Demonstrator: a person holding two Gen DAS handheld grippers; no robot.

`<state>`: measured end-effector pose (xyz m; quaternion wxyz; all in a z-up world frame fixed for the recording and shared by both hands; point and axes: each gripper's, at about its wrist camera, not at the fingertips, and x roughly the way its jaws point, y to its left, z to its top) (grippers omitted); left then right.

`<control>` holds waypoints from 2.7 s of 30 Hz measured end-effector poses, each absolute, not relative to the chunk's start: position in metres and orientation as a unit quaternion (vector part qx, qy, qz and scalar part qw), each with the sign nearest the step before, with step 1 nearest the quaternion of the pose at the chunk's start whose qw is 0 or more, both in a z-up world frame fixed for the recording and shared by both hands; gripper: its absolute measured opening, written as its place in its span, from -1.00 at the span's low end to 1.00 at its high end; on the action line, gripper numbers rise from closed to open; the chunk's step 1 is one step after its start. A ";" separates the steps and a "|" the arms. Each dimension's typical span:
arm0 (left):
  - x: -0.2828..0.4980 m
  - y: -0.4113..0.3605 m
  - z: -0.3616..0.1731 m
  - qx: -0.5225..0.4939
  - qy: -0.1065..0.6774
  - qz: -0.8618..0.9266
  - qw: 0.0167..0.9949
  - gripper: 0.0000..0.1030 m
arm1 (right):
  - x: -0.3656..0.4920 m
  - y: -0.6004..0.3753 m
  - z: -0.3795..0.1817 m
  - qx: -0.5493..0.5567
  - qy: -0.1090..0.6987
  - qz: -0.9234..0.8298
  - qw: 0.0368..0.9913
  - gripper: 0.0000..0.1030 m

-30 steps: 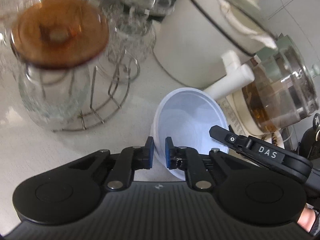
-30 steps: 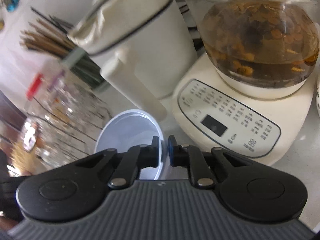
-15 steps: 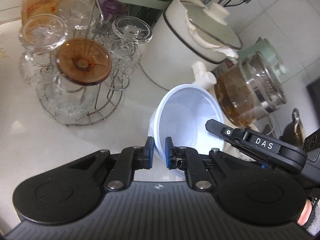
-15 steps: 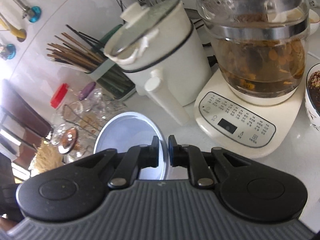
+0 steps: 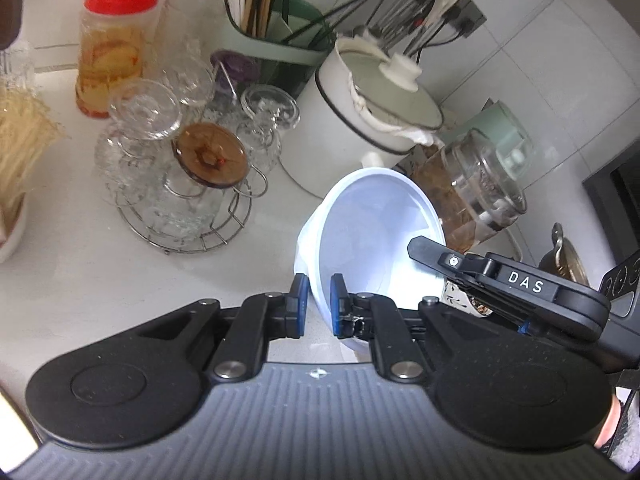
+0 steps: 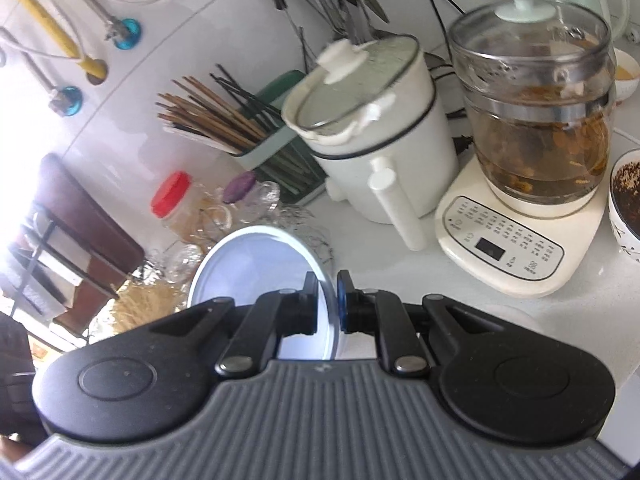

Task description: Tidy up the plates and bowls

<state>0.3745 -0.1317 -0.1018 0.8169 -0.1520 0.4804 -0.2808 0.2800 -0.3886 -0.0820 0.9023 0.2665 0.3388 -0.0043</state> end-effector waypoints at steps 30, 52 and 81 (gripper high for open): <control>0.302 -0.008 -0.084 -0.165 0.462 -0.239 0.838 -0.73 | 0.239 -0.280 -0.067 0.235 0.346 0.048 0.907 -0.77; 0.278 0.002 -0.154 -0.112 0.560 -0.229 0.789 -0.72 | 0.213 -0.257 -0.140 0.234 0.440 0.002 0.867 -0.76; 0.291 -0.003 -0.158 -0.077 0.576 -0.208 0.787 -0.06 | 0.232 -0.262 -0.151 0.225 0.484 0.016 0.846 -0.69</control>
